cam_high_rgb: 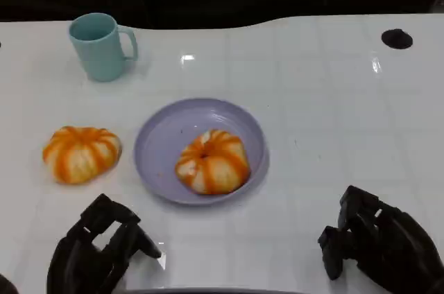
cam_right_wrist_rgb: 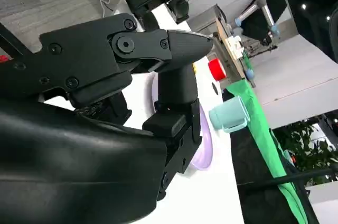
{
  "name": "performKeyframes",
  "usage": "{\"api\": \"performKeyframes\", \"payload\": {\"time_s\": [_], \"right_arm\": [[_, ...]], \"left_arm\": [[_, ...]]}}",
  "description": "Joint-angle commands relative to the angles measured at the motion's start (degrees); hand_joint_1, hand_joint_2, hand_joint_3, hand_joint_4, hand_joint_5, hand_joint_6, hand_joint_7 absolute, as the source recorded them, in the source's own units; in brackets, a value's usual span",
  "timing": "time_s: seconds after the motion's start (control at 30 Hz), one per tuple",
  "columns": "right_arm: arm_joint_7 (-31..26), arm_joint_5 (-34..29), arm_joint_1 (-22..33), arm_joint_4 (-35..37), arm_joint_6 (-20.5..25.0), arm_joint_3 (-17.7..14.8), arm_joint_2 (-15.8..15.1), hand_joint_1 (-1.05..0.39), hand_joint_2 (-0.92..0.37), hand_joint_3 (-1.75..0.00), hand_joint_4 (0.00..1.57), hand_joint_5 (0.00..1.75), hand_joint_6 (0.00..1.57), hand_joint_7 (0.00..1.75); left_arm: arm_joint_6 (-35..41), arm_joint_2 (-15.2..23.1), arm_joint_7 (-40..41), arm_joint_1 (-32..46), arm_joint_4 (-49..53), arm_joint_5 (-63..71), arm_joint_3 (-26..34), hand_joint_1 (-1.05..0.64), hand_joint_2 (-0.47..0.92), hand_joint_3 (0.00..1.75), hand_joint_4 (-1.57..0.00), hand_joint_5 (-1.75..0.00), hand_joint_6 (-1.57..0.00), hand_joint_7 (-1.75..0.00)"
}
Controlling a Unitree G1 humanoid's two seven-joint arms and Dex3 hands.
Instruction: Grasp the bread from the table and place it into the plate.
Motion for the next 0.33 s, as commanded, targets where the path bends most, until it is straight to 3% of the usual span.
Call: {"api": "performKeyframes", "payload": {"time_s": [0.03,0.33], "right_arm": [[0.3,0.5,-0.6,0.6,-0.9,-1.2,-0.1,-0.53,-0.92,-0.34,0.90,1.75,0.67,1.75],[1.4,0.4,-1.9,2.9,-1.7,-1.4,-0.4,-0.51,-0.92,-0.37,0.87,1.75,0.64,1.75]], "left_arm": [[-0.3,0.8,-0.4,-0.2,0.5,-0.8,0.4,-0.53,0.92,0.25,-0.60,-1.75,-0.49,-1.53],[-0.7,1.4,-1.1,-1.2,2.2,-0.8,0.6,-0.52,0.92,0.27,-0.60,-1.75,-0.48,-1.54]]}}
